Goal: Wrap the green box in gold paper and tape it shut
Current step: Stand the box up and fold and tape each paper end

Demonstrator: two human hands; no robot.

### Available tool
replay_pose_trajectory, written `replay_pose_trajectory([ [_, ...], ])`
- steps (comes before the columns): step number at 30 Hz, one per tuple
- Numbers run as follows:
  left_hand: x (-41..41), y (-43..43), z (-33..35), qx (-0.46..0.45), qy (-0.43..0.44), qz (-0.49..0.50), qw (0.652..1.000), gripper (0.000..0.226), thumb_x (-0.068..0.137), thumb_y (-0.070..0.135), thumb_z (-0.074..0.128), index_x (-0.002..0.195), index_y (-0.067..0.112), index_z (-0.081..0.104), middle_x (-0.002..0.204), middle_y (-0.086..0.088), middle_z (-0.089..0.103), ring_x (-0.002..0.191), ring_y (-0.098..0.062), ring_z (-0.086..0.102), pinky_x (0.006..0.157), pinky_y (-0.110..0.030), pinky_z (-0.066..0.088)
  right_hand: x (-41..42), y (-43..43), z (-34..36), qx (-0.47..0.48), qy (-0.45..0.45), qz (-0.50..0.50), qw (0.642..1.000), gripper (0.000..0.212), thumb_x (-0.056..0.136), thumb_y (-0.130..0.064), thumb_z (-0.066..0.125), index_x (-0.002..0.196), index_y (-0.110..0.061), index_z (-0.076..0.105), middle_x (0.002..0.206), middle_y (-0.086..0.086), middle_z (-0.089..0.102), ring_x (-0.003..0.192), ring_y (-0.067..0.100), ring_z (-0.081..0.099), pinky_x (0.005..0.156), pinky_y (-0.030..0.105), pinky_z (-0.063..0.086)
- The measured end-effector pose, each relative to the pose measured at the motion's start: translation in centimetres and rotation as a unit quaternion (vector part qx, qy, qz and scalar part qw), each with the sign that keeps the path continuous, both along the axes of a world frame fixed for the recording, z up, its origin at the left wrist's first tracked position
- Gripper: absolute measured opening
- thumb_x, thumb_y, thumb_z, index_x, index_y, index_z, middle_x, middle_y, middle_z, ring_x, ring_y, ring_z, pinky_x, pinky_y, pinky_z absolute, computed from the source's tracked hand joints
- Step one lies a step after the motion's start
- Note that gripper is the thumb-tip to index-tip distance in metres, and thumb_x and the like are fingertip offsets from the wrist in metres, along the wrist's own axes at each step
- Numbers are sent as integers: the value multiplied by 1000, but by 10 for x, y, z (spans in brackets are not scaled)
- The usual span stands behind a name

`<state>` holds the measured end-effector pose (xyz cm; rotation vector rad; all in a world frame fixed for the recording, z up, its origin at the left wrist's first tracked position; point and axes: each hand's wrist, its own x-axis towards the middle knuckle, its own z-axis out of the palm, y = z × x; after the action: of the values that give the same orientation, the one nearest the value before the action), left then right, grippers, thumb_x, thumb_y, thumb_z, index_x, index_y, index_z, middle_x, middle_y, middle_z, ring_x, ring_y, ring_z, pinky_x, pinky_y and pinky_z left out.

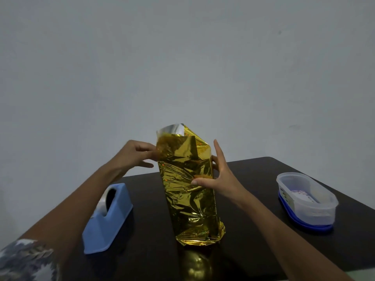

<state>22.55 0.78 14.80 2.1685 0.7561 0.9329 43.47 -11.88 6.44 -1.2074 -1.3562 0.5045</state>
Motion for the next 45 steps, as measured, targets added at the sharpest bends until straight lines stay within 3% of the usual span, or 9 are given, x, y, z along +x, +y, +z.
replay_pose_trajectory([
  [7, 19, -7, 11, 50, 67, -89, 992, 50, 90, 0, 57, 64, 39, 75, 79, 20, 66, 71, 3, 62, 59, -14, 50, -2, 0, 1, 8, -3, 0, 1000, 112, 67, -20, 80, 130, -55, -6, 156, 7, 16, 142, 26, 22, 108, 43, 30],
  [11, 22, -13, 18, 90, 118, -120, 982, 32, 77, 20, 68, 63, 48, 71, 100, 10, 61, 89, -9, 59, 69, -23, 50, -2, -2, 0, 7, -2, 3, 1000, 114, 60, -29, 83, 124, -63, -6, 156, 5, 16, 142, 25, 21, 108, 43, 30],
  [15, 24, -6, 20, 116, 158, -132, 972, 12, 68, 43, 65, 75, 51, 72, 105, 18, 65, 105, -16, 57, 89, -43, 48, -1, -1, -1, 9, -4, 3, 1000, 113, 55, -36, 81, 121, -68, -6, 156, 4, 16, 142, 24, 21, 109, 42, 29],
  [23, 29, -5, 23, 142, 205, -140, 958, 50, 53, 75, 67, 101, 61, 62, 114, 31, 56, 111, 7, 50, 86, -21, 42, 0, 0, -1, 12, 1, 13, 1000, 118, 60, -29, 85, 126, -65, -6, 154, 3, 21, 140, 21, 25, 109, 43, 29],
  [27, 31, -12, 25, 126, 232, -131, 955, 65, 45, 74, 70, 106, 54, 57, 120, 27, 52, 116, 4, 46, 87, -21, 38, -1, -2, -1, 11, 4, 16, 1000, 120, 61, -26, 83, 132, -58, -7, 154, 2, 21, 140, 19, 26, 103, 32, 30],
  [34, 33, -15, 25, 120, 247, -112, 955, 88, 34, 88, 62, 113, 49, 54, 120, 27, 49, 113, 0, 46, 84, -18, 40, -1, -2, 0, 8, 0, 26, 1000, 119, 58, -34, 85, 126, -64, -7, 156, 1, 16, 142, 19, 21, 106, 34, 29],
  [38, 34, -17, 25, 133, 268, -103, 949, 100, 34, 89, 60, 122, 42, 53, 116, 29, 46, 110, -1, 47, 82, -14, 37, 11, -2, 1, -44, 16, 127, 991, 123, 62, -31, 84, 139, -53, -10, 158, -7, 4, 135, 8, 23, 105, 29, 28],
  [42, 37, -18, 26, 128, 288, -96, 944, 85, 48, 71, 59, 126, 40, 50, 113, 27, 43, 109, -4, 44, 84, -15, 39, 19, -3, 12, -47, 97, 183, 977, 113, 49, -60, 81, 141, -53, 16, 156, -13, 13, 140, 14, 23, 116, 48, 18],
  [45, 37, -16, 25, 131, 284, -94, 945, 92, 41, 79, 61, 125, 43, 49, 112, 29, 43, 107, -3, 45, 81, -14, 37, 12, -6, 31, -5, 127, 147, 981, 72, 72, -65, 60, 136, -51, 29, 153, -14, 21, 140, 11, 19, 107, 40, 26],
])
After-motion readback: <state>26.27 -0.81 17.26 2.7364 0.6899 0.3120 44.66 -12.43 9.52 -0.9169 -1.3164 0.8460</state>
